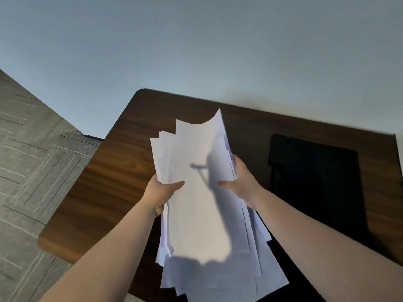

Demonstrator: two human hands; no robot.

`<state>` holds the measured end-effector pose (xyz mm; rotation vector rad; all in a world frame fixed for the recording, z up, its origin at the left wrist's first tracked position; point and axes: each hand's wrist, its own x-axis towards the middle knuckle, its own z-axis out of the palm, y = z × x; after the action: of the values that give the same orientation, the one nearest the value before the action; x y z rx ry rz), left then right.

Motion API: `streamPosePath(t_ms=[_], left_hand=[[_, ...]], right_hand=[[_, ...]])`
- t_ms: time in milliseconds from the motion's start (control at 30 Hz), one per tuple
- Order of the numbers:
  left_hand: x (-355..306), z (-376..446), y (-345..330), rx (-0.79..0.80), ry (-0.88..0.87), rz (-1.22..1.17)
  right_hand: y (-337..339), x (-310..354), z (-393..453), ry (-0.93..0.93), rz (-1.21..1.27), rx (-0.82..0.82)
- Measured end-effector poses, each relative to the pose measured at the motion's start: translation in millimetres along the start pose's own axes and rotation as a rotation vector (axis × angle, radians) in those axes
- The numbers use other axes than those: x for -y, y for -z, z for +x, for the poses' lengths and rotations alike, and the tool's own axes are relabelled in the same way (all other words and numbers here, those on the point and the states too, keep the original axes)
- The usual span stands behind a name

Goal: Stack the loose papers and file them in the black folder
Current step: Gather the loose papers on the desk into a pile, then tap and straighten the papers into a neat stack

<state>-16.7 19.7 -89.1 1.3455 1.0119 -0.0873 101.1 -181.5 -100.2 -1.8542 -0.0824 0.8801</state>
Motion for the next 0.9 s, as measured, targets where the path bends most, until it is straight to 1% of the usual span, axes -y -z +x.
streamPosePath(t_ms=[33, 100, 167, 300, 367, 467, 533, 600, 700, 800, 833, 900], left_hand=[[0, 1, -1, -0.038, -0.003, 0.010], [-4, 1, 0, -0.060, -0.014, 0.035], [-13, -1, 2, -0.009, -0.063, 0.041], [-45, -9, 0, 0.169, -0.224, -0.068], [-65, -14, 0, 0.216, -0.286, -0.078], [-96, -21, 1, 0.258, -0.366, -0.082], [-115, -24, 2, 0.269, -0.412, -0.084], [-133, -28, 3, 0.278, -0.465, -0.082], [-160, -34, 8, 0.293, -0.567, -0.076], [-178, -43, 14, 0.217, -0.652, -0.010], [-179, -43, 15, 0.185, -0.654, 0.012], [-176, -44, 13, 0.139, -0.596, 0.015]], right_hand=[[1, 0, 1, -0.008, 0.059, 0.008], [7, 1, 3, -0.043, 0.143, -0.038], [13, 4, 7, -0.056, 0.208, -0.077], [21, 14, 10, -0.059, 0.356, -0.109], [32, 21, 9, -0.072, 0.432, -0.018], [48, 36, 6, -0.056, 0.520, 0.207], [56, 48, 6, -0.048, 0.522, 0.282], [61, 64, 6, 0.004, 0.516, 0.263], [68, 94, -3, 0.118, 0.577, 0.144], [76, 121, -18, 0.240, 0.584, 0.009], [77, 127, -22, 0.286, 0.582, -0.009], [76, 138, -29, 0.358, 0.547, -0.021]])
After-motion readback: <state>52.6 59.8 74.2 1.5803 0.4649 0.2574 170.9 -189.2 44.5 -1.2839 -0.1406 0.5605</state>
